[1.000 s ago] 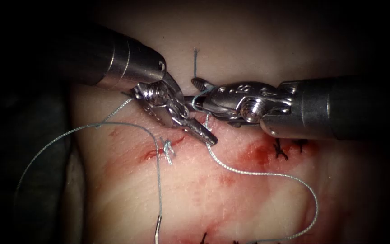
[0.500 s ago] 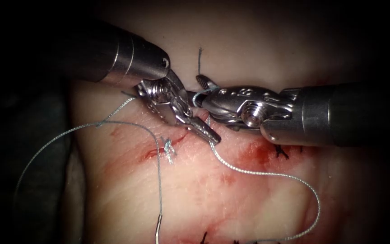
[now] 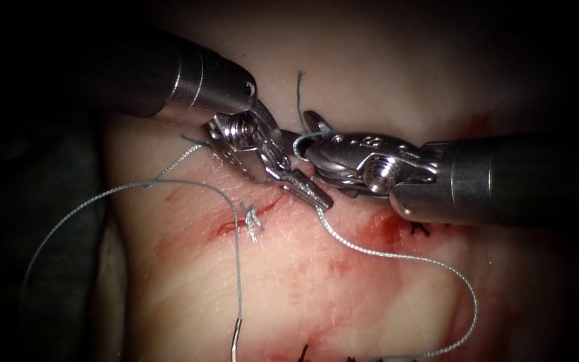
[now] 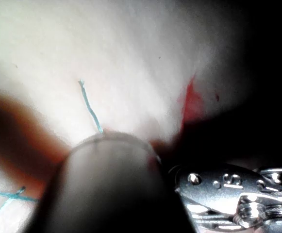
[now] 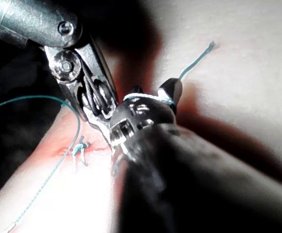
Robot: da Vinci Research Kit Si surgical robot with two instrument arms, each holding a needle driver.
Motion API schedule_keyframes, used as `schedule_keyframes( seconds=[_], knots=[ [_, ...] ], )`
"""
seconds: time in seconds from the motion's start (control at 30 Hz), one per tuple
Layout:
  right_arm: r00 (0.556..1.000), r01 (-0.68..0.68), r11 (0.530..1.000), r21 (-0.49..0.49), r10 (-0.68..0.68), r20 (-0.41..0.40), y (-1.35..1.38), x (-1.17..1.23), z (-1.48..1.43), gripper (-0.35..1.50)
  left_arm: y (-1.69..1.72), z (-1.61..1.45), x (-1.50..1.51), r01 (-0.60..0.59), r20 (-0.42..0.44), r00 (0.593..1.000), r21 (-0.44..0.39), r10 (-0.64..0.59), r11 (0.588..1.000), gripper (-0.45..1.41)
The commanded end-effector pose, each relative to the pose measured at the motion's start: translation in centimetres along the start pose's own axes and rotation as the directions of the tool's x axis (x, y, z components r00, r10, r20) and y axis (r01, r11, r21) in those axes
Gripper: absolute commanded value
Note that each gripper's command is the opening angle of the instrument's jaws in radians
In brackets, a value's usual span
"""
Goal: Wound Closure
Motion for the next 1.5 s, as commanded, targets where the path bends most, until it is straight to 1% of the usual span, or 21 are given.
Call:
schedule_keyframes(
  seconds=[0.03,0.17,0.37,0.43,0.47,0.5,0.53,0.57,0.6,0.63,0.7,0.73,0.83,1.1,1.23,1.3,1.37,1.43,1.5],
  knots=[
    [1.0,0.006,1.0,0.0,-0.006,-0.003,-0.03,0.02,0.09,0.34,-0.01,0.05,0.06,-0.001,0.0,1.0,-0.006,0.001,1.0,-0.45],
    [1.0,-0.024,1.0,-0.004,0.024,-0.007,0.04,0.01,0.14,0.17,0.01,0.08,0.09,0.002,0.003,1.0,-0.02,-0.001,1.0,-0.45],
    [0.999,-0.022,0.999,-0.024,0.022,0.03,0.12,-0.06,0.23,0.16,0.02,0.09,0.1,0.009,0.006,1.0,-0.032,-0.009,0.999,-0.45],
    [0.999,-0.025,0.999,-0.026,0.026,0.031,0.13,-0.08,0.25,0.14,0.02,0.1,0.09,0.01,0.007,1.0,-0.035,-0.009,0.999,-0.45],
    [0.999,-0.024,0.999,-0.026,0.025,0.031,0.14,-0.09,0.25,0.16,0.02,0.1,0.09,0.01,0.007,1.0,-0.035,-0.01,0.999,-0.45],
    [0.999,-0.03,0.999,-0.027,0.031,0.03,0.14,-0.09,0.26,0.22,0.03,0.1,0.08,0.01,0.01,1.0,-0.034,-0.01,0.999,-0.45],
    [0.999,-0.031,0.999,-0.028,0.032,0.03,0.15,-0.09,0.27,0.37,0.03,0.1,0.07,0.011,0.01,1.0,-0.034,-0.01,0.999,-0.45],
    [0.999,-0.032,0.999,-0.029,0.032,0.03,0.15,-0.08,0.27,0.61,0.03,0.11,0.07,0.011,0.01,1.0,-0.035,-0.011,0.999,-0.45],
    [0.999,-0.032,0.999,-0.029,0.033,0.03,0.16,-0.08,0.27,0.63,0.04,0.11,0.06,0.012,0.01,1.0,-0.035,-0.011,0.999,-0.45],
    [0.999,-0.032,0.999,-0.029,0.032,0.03,0.16,-0.08,0.27,0.61,0.04,0.11,0.05,0.012,0.01,1.0,-0.036,-0.012,0.999,-0.45],
    [0.999,-0.037,0.999,-0.03,0.038,0.032,0.16,-0.09,0.27,0.49,0.05,0.12,0.05,0.014,0.015,1.0,-0.04,-0.013,0.999,-0.45],
    [0.999,-0.037,0.999,-0.03,0.038,0.032,0.15,-0.09,0.28,0.31,0.06,0.13,0.05,0.014,0.015,1.0,-0.041,-0.013,0.999,-0.45],
    [0.999,-0.037,0.999,-0.03,0.038,0.032,0.15,-0.09,0.27,-0.35,0.06,0.13,0.04,0.015,0.02,1.0,-0.038,-0.014,0.999,-0.45],
    [0.998,-0.057,0.998,-0.029,0.058,0.037,0.18,0.03,0.2,-0.35,0.06,0.12,0.01,0.015,0.033,0.999,-0.036,-0.014,0.999,-0.45],
    [0.994,-0.105,0.994,0.005,0.105,-0.021,0.19,0.11,0.07,-0.35,0.06,0.06,-0.02,0.021,0.047,0.999,-0.036,-0.02,0.999,-0.45],
    [0.994,-0.108,0.993,0.042,0.109,-0.026,0.21,0.12,-0.02,-0.35,0.06,-0.03,-0.05,0.027,0.059,0.998,-0.033,-0.025,0.999,-0.45],
    [0.994,-0.104,0.988,0.113,0.107,-0.02,0.23,0.11,-0.12,-0.35,0.06,-0.14,-0.06,0.026,0.055,0.998,-0.04,-0.024,0.999,-0.45],
    [0.994,-0.099,0.979,0.177,0.104,-0.021,0.24,0.07,-0.22,-0.35,0.06,-0.23,-0.07,0.025,0.046,0.999,-0.048,-0.023,0.999,-0.45],
    [0.994,-0.101,0.971,0.218,0.106,-0.013,0.25,0.02,-0.31,-0.35,0.07,-0.35,-0.09,0.026,0.032,0.999,-0.06,-0.024,0.998,-0.45]
  ],
)
